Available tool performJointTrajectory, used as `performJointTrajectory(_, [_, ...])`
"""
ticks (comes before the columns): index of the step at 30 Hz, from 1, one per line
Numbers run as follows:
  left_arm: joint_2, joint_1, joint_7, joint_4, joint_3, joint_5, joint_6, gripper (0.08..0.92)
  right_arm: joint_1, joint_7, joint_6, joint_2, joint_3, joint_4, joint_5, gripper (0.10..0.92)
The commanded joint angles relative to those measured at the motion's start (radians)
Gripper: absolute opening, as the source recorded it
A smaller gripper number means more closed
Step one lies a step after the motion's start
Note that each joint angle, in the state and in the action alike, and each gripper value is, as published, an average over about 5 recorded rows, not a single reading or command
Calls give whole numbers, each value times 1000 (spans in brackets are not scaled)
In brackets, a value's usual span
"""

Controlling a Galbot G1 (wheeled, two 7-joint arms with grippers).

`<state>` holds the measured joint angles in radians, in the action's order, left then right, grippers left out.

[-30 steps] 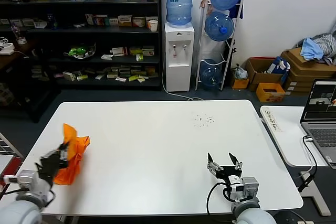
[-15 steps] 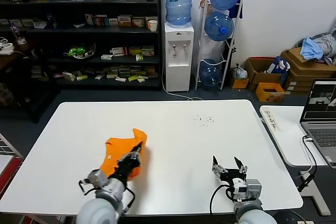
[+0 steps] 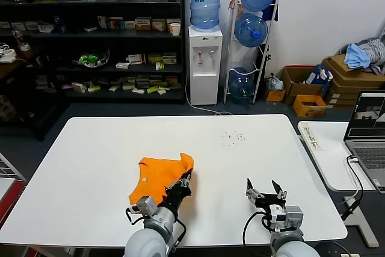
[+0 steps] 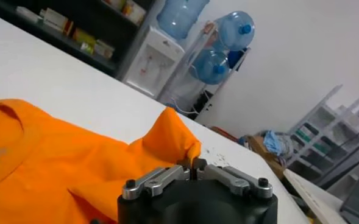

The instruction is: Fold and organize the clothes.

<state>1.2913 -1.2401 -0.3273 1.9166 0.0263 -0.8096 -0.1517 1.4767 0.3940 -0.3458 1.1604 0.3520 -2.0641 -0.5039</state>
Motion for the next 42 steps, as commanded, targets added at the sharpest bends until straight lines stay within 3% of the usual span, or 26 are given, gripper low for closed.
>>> performJointTrajectory(1, [37, 5, 47, 6, -48, 58, 25, 135, 4, -152, 201, 0, 24, 11, 72, 823])
performJointTrajectory(9, [-38, -134, 272, 53, 122, 354, 247, 344, -23, -354, 490, -11, 74, 102, 130, 823])
performJointTrajectory(15, [-39, -355, 395, 57, 427, 414, 429, 517, 36, -418, 559, 0, 139, 111, 145, 823])
performJointTrajectory(19, [-3, -447, 479, -5, 590, 452, 556, 638, 95, -441, 599, 38, 163, 92, 219, 823])
performJointTrajectory(25, [117, -482, 541, -38, 690, 493, 671, 793, 148, -444, 703, 125, 169, 114, 378, 823])
performJointTrajectory(31, [199, -474, 568, -50, 717, 497, 707, 822, 201, -467, 770, 183, 241, 125, 380, 823])
performJointTrajectory(42, [164, -478, 593, -65, 719, 487, 748, 823, 223, -481, 837, 183, 326, 168, 351, 823])
